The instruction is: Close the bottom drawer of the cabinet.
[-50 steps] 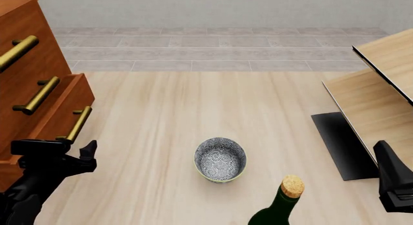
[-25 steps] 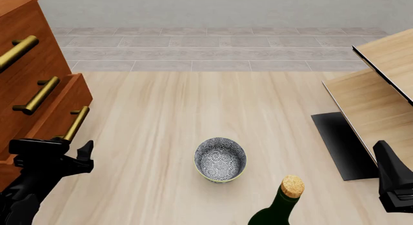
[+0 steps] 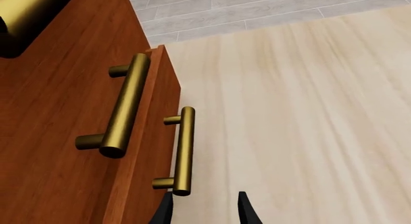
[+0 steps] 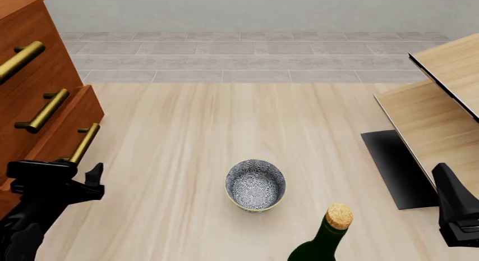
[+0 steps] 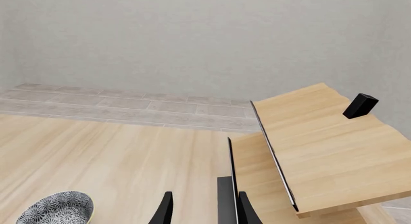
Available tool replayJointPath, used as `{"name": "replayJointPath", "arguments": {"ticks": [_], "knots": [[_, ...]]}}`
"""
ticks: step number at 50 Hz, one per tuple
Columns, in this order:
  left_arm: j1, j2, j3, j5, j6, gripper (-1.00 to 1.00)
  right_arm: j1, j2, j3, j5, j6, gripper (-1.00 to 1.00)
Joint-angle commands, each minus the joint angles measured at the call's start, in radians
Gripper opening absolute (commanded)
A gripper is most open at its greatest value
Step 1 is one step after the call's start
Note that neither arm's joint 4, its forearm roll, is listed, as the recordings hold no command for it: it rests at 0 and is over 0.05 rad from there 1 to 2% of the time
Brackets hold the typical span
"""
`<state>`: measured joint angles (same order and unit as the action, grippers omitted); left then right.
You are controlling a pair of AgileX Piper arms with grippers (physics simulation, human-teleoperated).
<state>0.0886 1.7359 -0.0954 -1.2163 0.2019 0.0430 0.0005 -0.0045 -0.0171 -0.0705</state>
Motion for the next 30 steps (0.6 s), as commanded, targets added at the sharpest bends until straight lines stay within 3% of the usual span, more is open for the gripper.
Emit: {"name": "replayJointPath", "arguments": {"ticks": [1,30], "knots": [[0.035,0.006,-0.013,-0.004,0.007,1.00,0.002,0.000,0.000,0.001,0.002,1.00],[0.086,0.041,-0.036,-0.004,0.028,1.00,0.002,0.000,0.000,0.000,0.001,1.00]]}}
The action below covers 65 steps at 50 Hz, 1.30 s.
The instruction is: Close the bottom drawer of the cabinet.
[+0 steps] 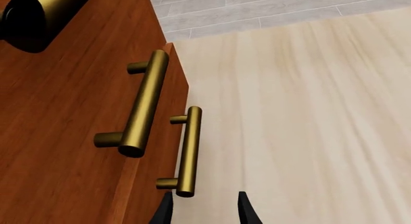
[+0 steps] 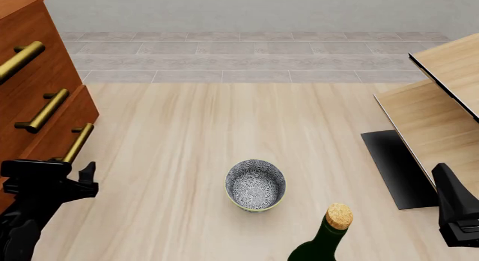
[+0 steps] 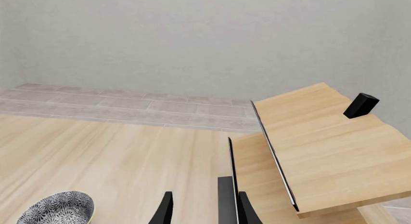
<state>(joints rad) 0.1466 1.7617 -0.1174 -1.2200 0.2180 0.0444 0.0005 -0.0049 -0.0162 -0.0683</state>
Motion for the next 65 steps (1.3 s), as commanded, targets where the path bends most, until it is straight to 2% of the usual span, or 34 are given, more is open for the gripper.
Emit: {"name": "replayJointPath", "arguments": {"ticks": [1,65], "knots": [[0.029,0.016,-0.015,0.000,0.012,1.00,0.000,0.000,-0.001,0.000,-0.001,1.00],[0.103,0.018,-0.027,0.000,0.079,1.00,-0.003,0.000,0.000,-0.003,-0.004,1.00]]}}
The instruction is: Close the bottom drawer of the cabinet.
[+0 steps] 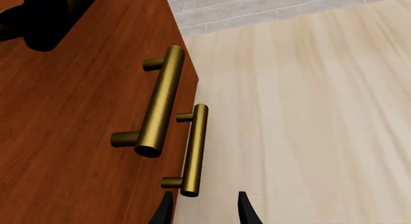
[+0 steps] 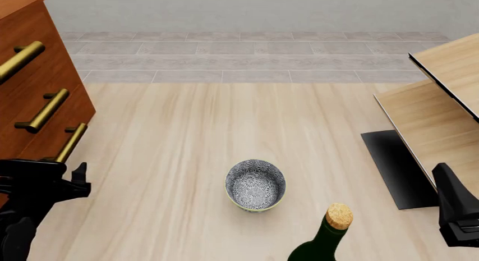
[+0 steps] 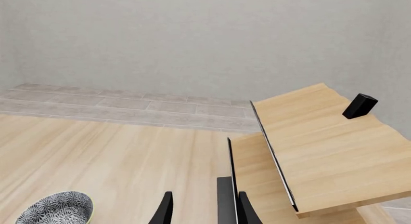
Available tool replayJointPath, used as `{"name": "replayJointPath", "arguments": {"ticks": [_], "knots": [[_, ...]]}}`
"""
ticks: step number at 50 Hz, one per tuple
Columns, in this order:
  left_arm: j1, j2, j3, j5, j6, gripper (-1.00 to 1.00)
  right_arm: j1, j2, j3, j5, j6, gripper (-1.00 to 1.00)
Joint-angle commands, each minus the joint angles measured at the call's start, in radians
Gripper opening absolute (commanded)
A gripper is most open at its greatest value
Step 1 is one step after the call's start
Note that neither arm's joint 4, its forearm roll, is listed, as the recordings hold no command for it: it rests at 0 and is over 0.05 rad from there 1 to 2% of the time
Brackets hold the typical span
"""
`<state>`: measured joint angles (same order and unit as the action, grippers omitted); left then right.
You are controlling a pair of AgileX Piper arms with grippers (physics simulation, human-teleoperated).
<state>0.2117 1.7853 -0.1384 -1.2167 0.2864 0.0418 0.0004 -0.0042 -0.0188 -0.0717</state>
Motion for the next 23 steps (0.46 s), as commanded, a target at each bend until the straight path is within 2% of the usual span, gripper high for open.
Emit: {"name": "replayJointPath", "arguments": {"ticks": [1,23], "knots": [[0.041,-0.008,-0.004,-0.003,0.011,1.00,-0.001,0.000,0.001,-0.001,-0.001,1.00],[0.056,-0.010,-0.001,-0.003,0.019,1.00,0.000,0.000,-0.001,0.001,0.001,1.00]]}}
